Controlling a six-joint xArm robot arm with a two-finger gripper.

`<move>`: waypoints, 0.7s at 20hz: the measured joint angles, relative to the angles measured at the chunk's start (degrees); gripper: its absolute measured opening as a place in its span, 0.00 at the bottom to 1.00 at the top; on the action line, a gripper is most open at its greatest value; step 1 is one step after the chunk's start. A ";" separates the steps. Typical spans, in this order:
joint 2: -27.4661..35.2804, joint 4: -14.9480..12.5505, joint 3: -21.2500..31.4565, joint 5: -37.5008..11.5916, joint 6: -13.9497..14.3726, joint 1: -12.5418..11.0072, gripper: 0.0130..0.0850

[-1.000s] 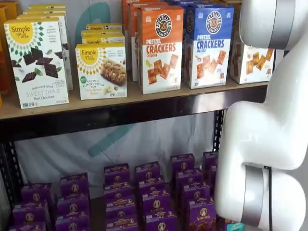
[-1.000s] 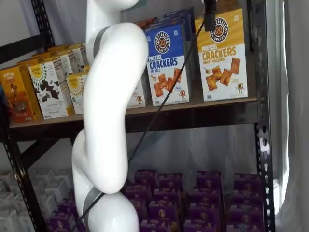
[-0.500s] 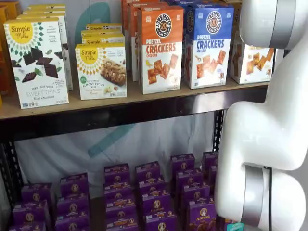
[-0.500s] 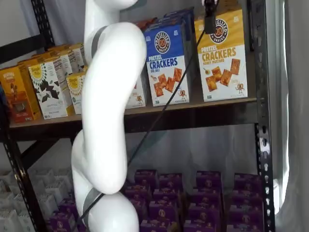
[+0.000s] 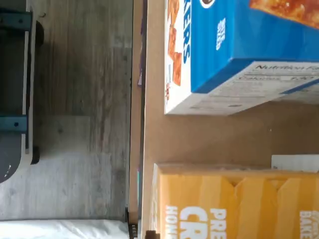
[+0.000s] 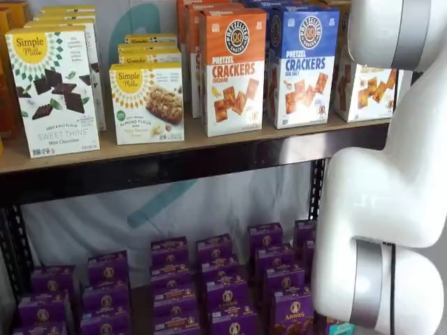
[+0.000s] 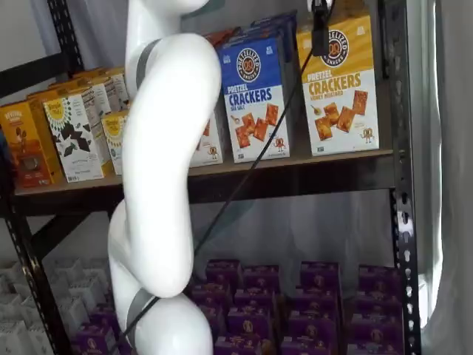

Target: Retrieve the yellow and white box located on the top shelf, the sixth one from the left

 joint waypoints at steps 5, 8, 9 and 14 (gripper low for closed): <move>-0.33 0.02 0.70 -0.29 0.00 0.04 0.61; -0.54 0.19 1.07 -0.59 -0.01 0.00 0.61; -0.49 0.25 0.94 -0.48 0.00 -0.03 0.61; -0.98 0.79 1.17 -0.26 0.16 -0.18 0.61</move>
